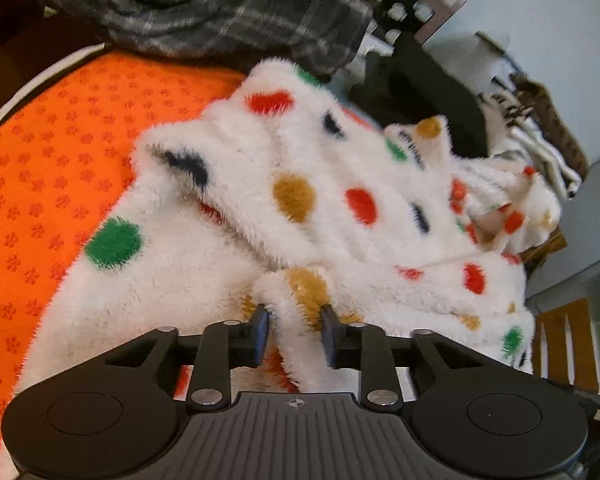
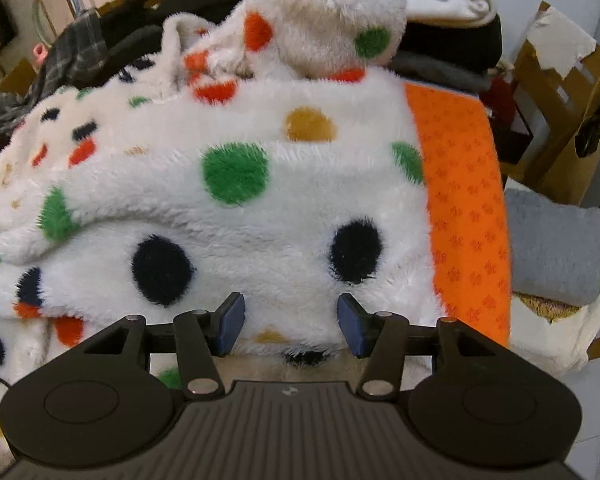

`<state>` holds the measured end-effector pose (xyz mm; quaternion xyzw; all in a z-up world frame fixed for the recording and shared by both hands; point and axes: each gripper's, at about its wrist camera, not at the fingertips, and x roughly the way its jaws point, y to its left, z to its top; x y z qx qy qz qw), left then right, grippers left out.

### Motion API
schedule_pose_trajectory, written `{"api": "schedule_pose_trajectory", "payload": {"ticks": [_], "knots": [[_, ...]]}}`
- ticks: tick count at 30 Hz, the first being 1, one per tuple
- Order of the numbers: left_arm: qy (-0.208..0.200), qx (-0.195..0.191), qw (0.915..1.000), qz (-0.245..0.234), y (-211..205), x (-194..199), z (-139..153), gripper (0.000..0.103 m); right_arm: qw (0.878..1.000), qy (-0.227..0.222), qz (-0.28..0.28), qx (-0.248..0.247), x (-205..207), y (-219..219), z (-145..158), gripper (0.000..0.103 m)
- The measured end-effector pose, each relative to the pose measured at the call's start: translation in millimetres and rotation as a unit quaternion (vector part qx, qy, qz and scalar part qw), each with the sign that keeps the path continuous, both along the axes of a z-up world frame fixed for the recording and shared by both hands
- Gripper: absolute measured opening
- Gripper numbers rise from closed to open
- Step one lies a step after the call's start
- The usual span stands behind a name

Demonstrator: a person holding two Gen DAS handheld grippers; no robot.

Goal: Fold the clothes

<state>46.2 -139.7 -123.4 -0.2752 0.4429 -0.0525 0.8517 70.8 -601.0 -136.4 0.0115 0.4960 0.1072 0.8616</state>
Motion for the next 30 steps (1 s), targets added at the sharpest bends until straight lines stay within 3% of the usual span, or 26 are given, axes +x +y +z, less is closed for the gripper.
{"api": "schedule_pose_trajectory", "payload": {"ticks": [3,8,14,19,22,26,28,29,30], "knots": [[-0.022,-0.028,0.9992,0.020,5.5,-8.6,2.1,0.067,1.000,-0.029,0.000,0.008,5.2,-6.8,22.5,0.060],[-0.013,-0.069,0.9973,0.022,-0.2,-2.6,-8.5,0.072,0.997,-0.079,0.010,0.022,41.5,-23.1,51.9,0.063],[0.004,-0.059,0.9982,0.010,-17.3,6.7,-21.3,0.075,0.986,-0.092,0.137,-0.005,106.6,-5.8,61.0,0.063],[0.001,-0.048,0.9986,0.020,-21.3,2.8,-28.2,0.074,0.954,-0.078,0.288,-0.029,146.3,25.0,46.9,0.063],[-0.006,-0.045,0.9986,0.026,-21.8,1.0,-29.6,0.073,0.923,-0.057,0.380,-0.024,162.1,33.3,36.3,0.063],[-0.005,-0.043,0.9985,0.034,-23.1,1.9,-31.8,0.064,0.894,-0.036,0.447,-0.008,176.2,40.9,27.8,0.064],[-0.009,-0.039,0.9986,0.034,-24.7,1.8,-29.9,0.049,0.886,-0.003,0.464,0.001,186.0,43.7,19.6,0.064],[-0.014,-0.040,0.9986,0.032,-25.2,1.5,-27.6,0.036,0.886,0.020,0.463,0.003,190.8,42.9,13.2,0.064],[-0.025,-0.041,0.9984,0.031,-26.0,0.8,-23.9,0.031,0.889,0.041,0.456,0.010,194.3,41.0,8.6,0.056]]}}
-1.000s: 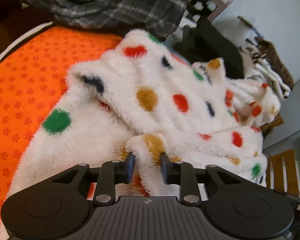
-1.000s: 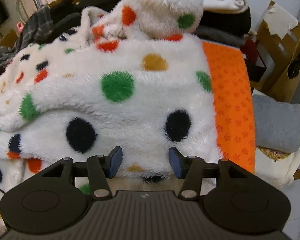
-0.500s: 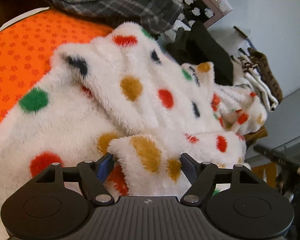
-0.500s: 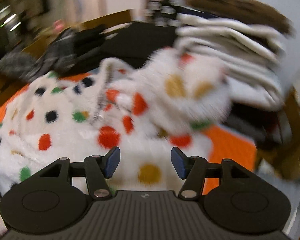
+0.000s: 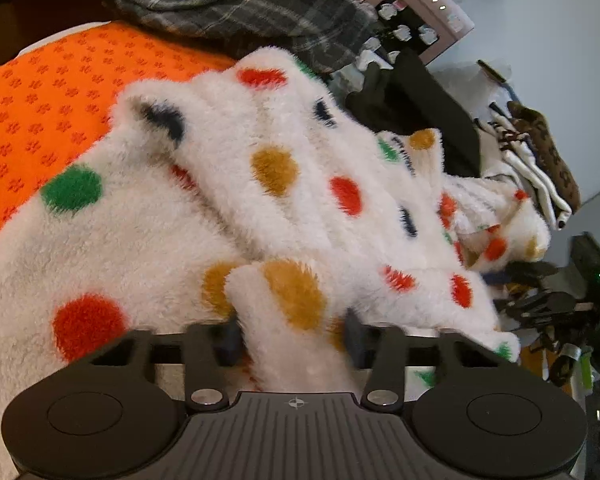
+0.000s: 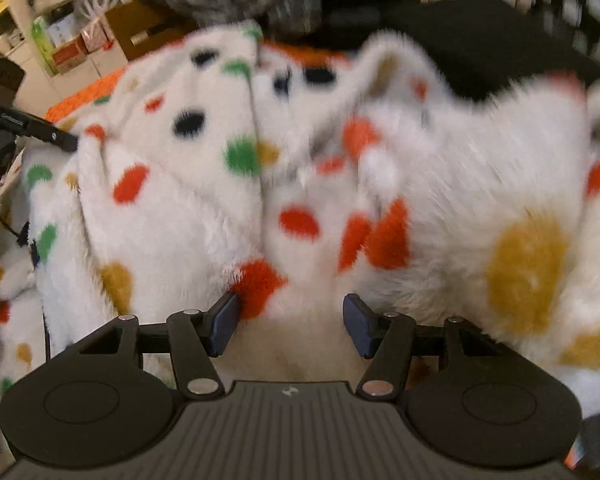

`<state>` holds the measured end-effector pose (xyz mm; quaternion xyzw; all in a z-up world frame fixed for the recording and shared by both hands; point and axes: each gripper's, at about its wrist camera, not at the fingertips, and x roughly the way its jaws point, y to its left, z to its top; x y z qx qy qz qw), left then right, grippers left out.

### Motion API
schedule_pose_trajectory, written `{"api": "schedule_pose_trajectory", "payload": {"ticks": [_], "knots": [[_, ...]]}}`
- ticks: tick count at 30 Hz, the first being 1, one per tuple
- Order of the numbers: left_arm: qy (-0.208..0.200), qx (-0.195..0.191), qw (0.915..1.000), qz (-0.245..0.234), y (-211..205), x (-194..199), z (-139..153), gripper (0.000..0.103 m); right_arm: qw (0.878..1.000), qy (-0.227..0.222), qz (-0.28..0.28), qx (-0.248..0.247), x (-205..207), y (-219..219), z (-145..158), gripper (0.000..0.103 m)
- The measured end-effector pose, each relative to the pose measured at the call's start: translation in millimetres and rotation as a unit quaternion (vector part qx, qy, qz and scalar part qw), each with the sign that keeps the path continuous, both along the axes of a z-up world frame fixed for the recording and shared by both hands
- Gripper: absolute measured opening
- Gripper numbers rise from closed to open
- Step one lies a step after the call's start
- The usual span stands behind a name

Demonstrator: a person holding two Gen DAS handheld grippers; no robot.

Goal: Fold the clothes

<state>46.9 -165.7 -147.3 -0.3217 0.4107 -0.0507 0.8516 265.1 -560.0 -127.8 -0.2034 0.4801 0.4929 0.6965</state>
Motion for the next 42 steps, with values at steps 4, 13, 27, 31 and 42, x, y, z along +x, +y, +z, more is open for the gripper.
{"api": "schedule_pose_trajectory", "payload": {"ticks": [4,13,27,31,42], "knots": [[-0.053,0.030,0.9981,-0.007,-8.8,-0.5,28.9,0.022,0.998,0.030,-0.043,0.041,-0.4,-22.7,1.5,0.007],[-0.123,0.119,0.9816,-0.085,-40.3,69.0,85.7,0.021,0.975,-0.075,-0.178,0.106,-43.3,-107.3,60.7,0.006],[-0.023,0.212,0.9664,-0.143,-77.0,185.7,27.7,0.034,0.941,-0.128,-0.314,0.022,-20.9,-121.1,-3.6,0.013],[-0.029,0.149,0.9800,-0.129,-56.6,183.8,25.5,0.043,0.924,-0.161,-0.346,0.038,-40.1,-132.6,14.6,0.037],[-0.109,0.083,0.9871,-0.084,-18.8,131.4,85.8,0.059,0.892,-0.157,-0.411,0.101,-149.1,-129.2,51.7,0.037]]}}
